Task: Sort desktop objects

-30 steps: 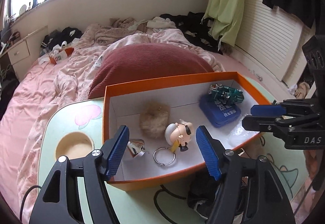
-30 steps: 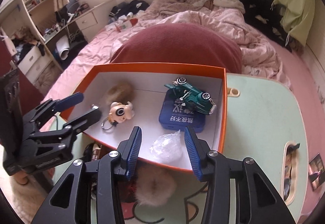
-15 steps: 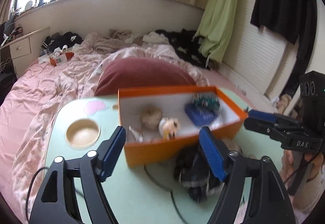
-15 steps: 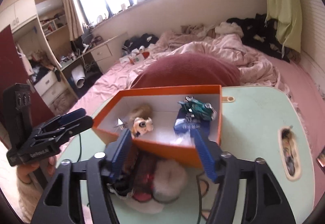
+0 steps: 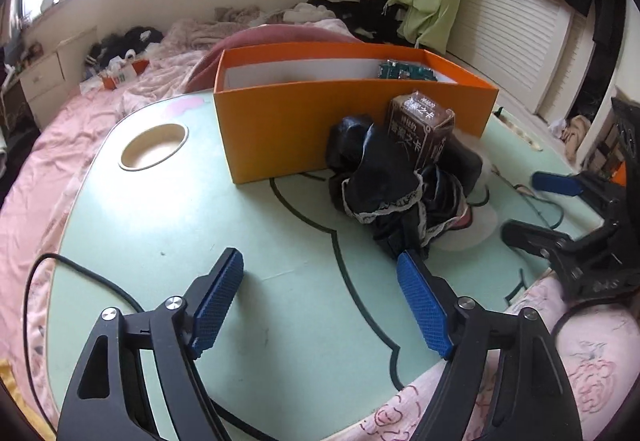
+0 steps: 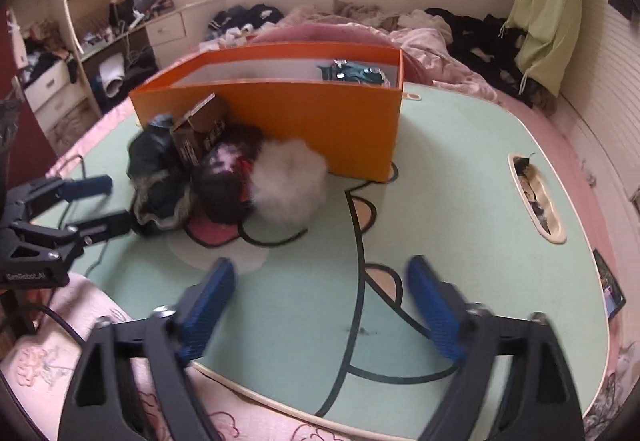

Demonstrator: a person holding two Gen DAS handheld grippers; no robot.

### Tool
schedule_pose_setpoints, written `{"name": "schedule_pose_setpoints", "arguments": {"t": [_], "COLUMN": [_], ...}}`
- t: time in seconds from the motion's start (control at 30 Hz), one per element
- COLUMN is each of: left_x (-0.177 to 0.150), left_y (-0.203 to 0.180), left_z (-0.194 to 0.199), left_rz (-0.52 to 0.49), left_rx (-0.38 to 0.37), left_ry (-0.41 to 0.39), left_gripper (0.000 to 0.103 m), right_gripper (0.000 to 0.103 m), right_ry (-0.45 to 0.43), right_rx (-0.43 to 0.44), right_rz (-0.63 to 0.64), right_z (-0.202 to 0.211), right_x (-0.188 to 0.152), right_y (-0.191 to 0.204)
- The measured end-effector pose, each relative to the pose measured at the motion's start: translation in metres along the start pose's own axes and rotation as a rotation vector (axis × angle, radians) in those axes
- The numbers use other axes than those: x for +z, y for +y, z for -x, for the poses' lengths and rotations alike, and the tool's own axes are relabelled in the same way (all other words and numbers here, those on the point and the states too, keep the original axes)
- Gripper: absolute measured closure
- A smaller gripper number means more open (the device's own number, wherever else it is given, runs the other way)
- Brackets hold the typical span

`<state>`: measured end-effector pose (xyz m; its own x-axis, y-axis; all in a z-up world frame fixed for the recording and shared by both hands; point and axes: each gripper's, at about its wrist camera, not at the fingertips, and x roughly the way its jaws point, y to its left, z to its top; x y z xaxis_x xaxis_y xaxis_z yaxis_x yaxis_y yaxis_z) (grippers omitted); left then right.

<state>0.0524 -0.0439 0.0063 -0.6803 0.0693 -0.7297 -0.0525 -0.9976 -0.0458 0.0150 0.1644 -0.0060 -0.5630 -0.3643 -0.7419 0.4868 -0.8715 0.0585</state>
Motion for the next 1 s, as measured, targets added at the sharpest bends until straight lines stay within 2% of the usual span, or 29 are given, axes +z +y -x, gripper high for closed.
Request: {"name": "schedule_pose_setpoints", "arguments": {"t": [0.03, 0.17, 0.47, 0.67, 0.8, 0.83, 0.87, 0.9, 1.0], "left_x": [-0.002, -0.005, -0.007, 0.005, 0.022, 0.028, 0.032, 0.036, 0.046], "left_y": [-0.002, -0.003, -0.005, -0.002, 0.003, 0.004, 0.004, 0.000, -0.007], "left_z": [0.001, 0.005, 0.003, 0.009, 0.007, 0.003, -0.001, -0.004, -0.015], "left_rz": [-0.008, 0.004, 0.002, 0.044, 0.111, 0.126, 0.127, 0.122, 0.096], "left_rx": [0.026, 0.023, 0.019, -0.044, -0.130, -0.154, -0.159, -0.152, -0.123], "left_ry": [-0.020, -0.045, -0.046, -0.065, -0.073, -0.065, -0.058, -0.050, -0.032], "left_gripper": [0.017, 0.010, 0.009, 0.009, 0.009, 0.010, 0.015, 0.023, 0.031], "right_gripper": [0.000, 0.000, 0.000, 0.000, 0.000, 0.000, 0.000, 0.000, 0.000], "right_ry": [-0.007, -0.015, -0.017, -0.016, -0.017, -0.017, -0.017, -0.017, -0.017], "right_rx": [0.008, 0.011, 0.012, 0.012, 0.012, 0.012, 0.012, 0.012, 0.012], "right_rz": [0.004, 0.001, 0.001, 0.001, 0.002, 0.001, 0.001, 0.002, 0.002], "right_z": [0.000, -0.001, 0.000, 0.000, 0.000, 0.000, 0.000, 0.000, 0.000], "right_x": [-0.002, -0.003, -0.005, -0.005, -0.005, -0.005, -0.006, -0.005, -0.006], "right_y": [0.000, -0.004, -0.003, -0.003, -0.002, -0.002, -0.003, -0.002, -0.002]}}
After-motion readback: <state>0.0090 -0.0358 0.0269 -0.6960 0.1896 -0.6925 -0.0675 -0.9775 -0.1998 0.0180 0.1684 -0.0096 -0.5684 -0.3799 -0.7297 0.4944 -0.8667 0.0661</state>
